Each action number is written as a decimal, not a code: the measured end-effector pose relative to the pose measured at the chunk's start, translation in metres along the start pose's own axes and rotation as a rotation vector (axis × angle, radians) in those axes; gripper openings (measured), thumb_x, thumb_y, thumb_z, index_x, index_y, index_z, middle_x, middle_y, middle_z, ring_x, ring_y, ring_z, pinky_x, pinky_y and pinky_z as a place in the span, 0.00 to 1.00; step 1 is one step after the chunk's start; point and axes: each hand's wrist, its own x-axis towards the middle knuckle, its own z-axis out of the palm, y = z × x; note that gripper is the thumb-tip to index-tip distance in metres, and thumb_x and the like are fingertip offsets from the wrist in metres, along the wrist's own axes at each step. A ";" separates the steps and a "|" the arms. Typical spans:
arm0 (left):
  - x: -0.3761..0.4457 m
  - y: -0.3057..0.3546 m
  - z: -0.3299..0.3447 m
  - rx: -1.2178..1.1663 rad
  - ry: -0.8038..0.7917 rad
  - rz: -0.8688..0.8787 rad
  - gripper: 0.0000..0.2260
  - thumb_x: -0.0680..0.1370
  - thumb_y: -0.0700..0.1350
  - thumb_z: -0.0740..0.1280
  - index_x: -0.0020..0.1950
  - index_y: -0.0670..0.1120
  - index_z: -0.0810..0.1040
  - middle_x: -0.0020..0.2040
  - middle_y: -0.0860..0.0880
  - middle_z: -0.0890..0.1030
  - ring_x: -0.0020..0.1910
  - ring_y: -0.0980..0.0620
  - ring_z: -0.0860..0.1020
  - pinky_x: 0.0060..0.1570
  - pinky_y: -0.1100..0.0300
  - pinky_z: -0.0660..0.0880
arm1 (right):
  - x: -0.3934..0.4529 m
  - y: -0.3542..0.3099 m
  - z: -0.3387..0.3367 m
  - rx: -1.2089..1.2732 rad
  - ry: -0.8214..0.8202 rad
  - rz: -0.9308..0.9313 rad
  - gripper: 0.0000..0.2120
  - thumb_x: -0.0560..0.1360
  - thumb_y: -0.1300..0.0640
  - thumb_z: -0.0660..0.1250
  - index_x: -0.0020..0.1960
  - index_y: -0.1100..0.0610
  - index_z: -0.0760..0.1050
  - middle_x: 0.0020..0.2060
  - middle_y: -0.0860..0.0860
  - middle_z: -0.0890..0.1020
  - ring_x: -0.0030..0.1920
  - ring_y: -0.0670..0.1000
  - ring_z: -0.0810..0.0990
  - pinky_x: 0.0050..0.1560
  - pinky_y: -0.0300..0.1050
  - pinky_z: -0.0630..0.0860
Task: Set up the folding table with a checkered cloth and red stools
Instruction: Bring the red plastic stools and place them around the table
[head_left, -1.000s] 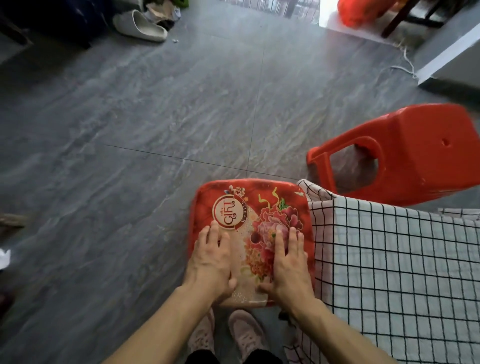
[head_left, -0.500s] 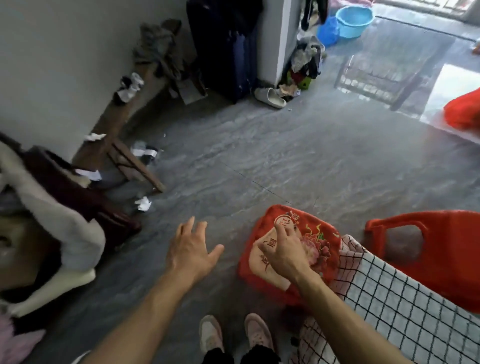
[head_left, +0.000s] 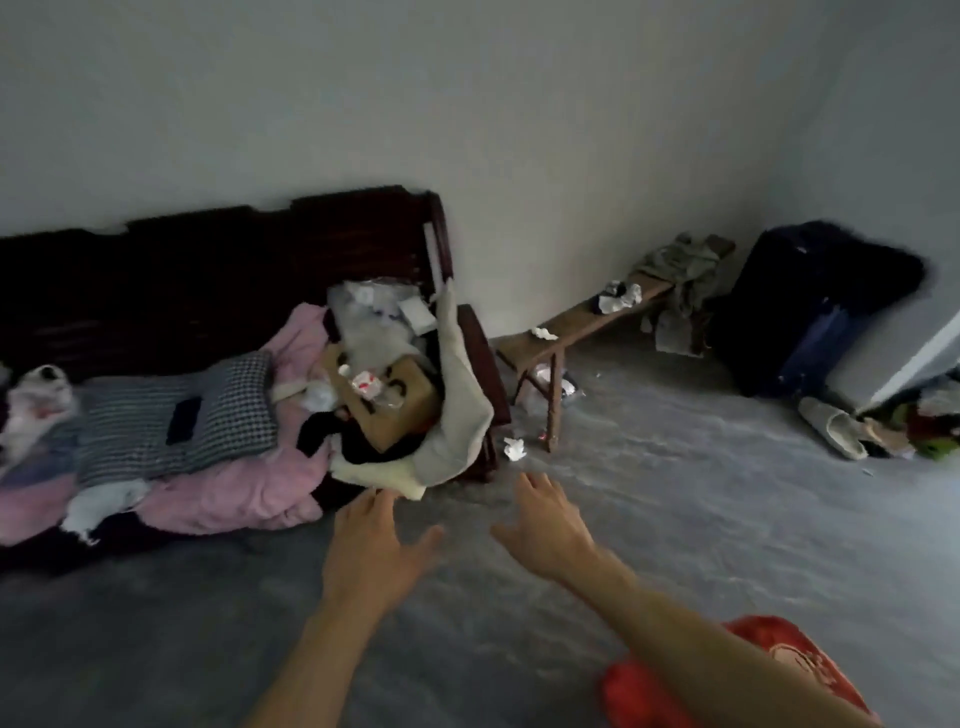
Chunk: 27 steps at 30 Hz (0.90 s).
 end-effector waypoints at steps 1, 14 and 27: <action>-0.009 -0.028 -0.018 -0.031 0.030 -0.048 0.36 0.71 0.69 0.65 0.73 0.49 0.65 0.75 0.47 0.63 0.73 0.47 0.59 0.70 0.51 0.63 | 0.005 -0.030 0.010 -0.024 -0.015 -0.056 0.32 0.74 0.44 0.66 0.74 0.52 0.59 0.69 0.53 0.66 0.70 0.57 0.64 0.65 0.59 0.70; -0.100 -0.364 -0.194 -0.182 0.346 -0.418 0.33 0.71 0.67 0.66 0.69 0.47 0.71 0.67 0.47 0.72 0.67 0.46 0.68 0.67 0.52 0.65 | 0.023 -0.382 0.183 -0.200 -0.189 -0.545 0.35 0.74 0.38 0.64 0.74 0.53 0.60 0.71 0.56 0.66 0.70 0.57 0.66 0.67 0.58 0.69; -0.076 -0.575 -0.300 -0.116 0.501 -0.757 0.27 0.74 0.62 0.66 0.67 0.47 0.71 0.68 0.46 0.70 0.66 0.43 0.68 0.64 0.52 0.69 | 0.122 -0.657 0.328 -0.202 -0.351 -0.952 0.35 0.75 0.39 0.65 0.76 0.53 0.60 0.72 0.54 0.66 0.72 0.54 0.65 0.72 0.51 0.64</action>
